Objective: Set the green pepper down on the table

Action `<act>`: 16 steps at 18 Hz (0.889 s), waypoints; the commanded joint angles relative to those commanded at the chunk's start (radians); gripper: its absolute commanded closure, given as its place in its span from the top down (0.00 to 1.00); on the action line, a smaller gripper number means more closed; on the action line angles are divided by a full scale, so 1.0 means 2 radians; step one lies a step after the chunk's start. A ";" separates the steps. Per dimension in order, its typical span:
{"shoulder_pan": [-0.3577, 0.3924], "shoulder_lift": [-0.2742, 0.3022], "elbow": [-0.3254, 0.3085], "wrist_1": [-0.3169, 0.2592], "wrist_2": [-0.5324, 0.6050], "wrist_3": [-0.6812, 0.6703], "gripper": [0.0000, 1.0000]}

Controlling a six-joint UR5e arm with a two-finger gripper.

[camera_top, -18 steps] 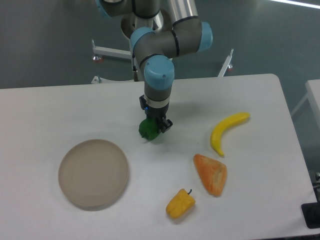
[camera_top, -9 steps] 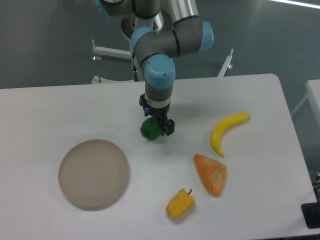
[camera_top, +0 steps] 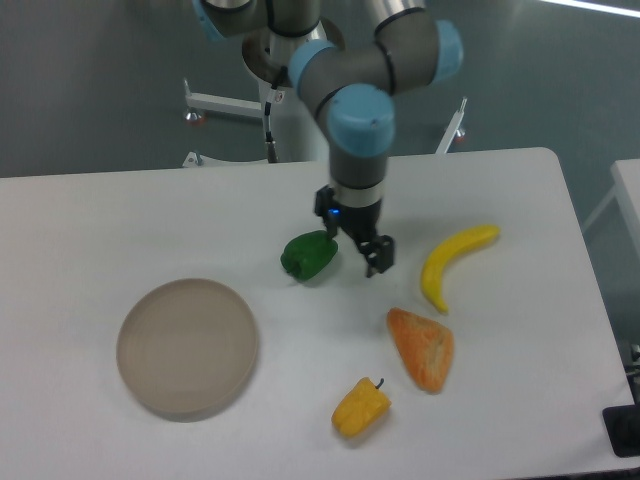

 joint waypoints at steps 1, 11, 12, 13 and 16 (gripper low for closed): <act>0.012 -0.007 0.010 -0.001 0.001 0.019 1.00; 0.067 -0.079 0.117 -0.003 0.020 0.107 1.00; 0.067 -0.087 0.127 -0.003 0.025 0.107 1.00; 0.067 -0.093 0.136 -0.003 0.025 0.107 1.00; 0.068 -0.102 0.147 -0.002 0.026 0.101 1.00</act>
